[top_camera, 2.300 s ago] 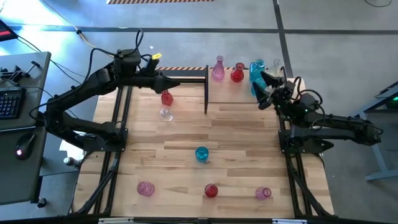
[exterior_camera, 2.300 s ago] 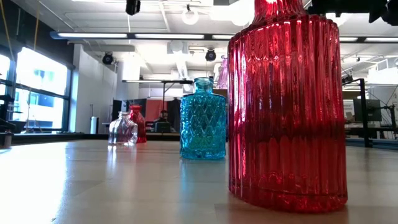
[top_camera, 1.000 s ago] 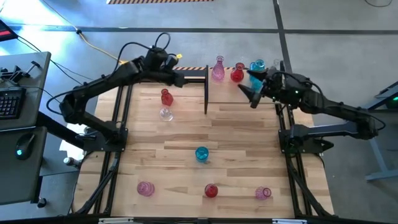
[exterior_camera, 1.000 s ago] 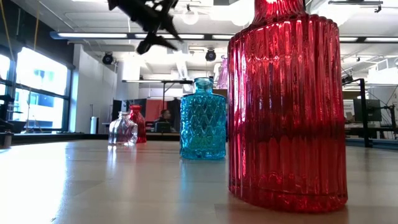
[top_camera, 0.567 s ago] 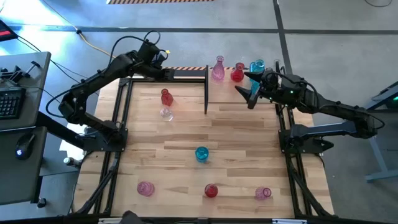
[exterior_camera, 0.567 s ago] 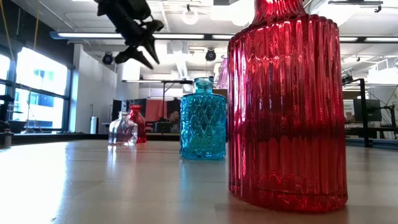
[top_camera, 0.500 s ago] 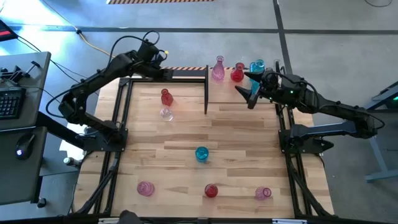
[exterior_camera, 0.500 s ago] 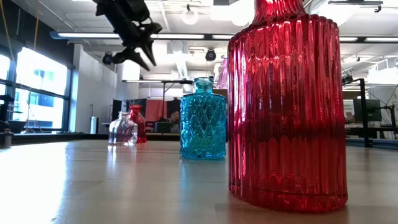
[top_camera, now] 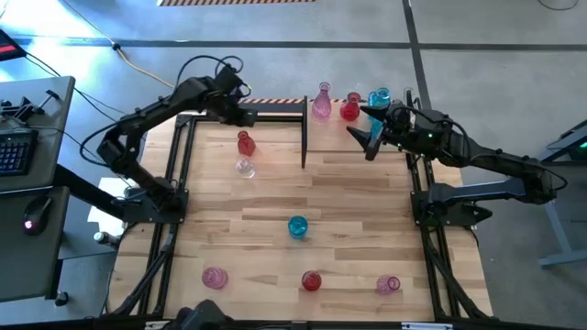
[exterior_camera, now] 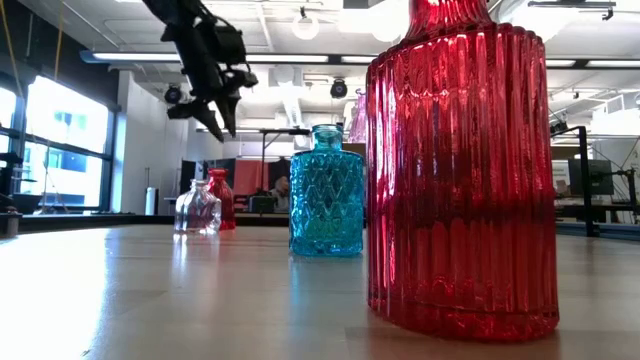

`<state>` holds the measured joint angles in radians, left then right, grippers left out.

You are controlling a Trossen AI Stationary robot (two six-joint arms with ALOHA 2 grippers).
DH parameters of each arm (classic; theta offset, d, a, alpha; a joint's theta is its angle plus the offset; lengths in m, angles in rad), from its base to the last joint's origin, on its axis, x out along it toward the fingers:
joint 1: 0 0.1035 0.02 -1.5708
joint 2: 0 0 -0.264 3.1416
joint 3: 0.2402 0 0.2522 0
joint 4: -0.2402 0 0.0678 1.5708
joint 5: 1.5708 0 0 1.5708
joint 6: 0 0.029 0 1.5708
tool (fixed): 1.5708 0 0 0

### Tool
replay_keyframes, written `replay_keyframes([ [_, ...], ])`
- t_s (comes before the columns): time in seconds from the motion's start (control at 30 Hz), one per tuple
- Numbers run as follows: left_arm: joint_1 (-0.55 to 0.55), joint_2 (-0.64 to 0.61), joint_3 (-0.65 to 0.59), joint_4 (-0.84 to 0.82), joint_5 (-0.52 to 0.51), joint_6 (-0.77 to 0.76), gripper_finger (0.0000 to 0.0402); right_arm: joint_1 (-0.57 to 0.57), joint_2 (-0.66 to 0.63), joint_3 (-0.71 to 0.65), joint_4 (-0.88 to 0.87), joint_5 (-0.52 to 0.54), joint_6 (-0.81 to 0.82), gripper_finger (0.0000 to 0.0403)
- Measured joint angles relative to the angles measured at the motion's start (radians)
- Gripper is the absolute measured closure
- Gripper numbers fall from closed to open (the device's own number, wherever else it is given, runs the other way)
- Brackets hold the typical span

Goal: Sort vases onto shelf
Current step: Put the top red vase on the shelf aligned with the red vase

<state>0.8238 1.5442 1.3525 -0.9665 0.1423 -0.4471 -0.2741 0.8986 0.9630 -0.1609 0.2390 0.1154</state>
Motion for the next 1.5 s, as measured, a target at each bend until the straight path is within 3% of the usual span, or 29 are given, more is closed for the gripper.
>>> replay_keyframes([
  [0.57, -0.021, 0.116, 0.0, -0.091, -0.138, 0.007, 0.0289, 0.0, 0.0, 0.0, -0.003, 0.0, 0.018, 0.003],
  [1.5, -0.019, 0.119, -0.067, -0.05, -0.144, 0.012, 0.0302, 0.0, 0.0, -0.001, -0.015, 0.0, 0.019, 0.003],
])
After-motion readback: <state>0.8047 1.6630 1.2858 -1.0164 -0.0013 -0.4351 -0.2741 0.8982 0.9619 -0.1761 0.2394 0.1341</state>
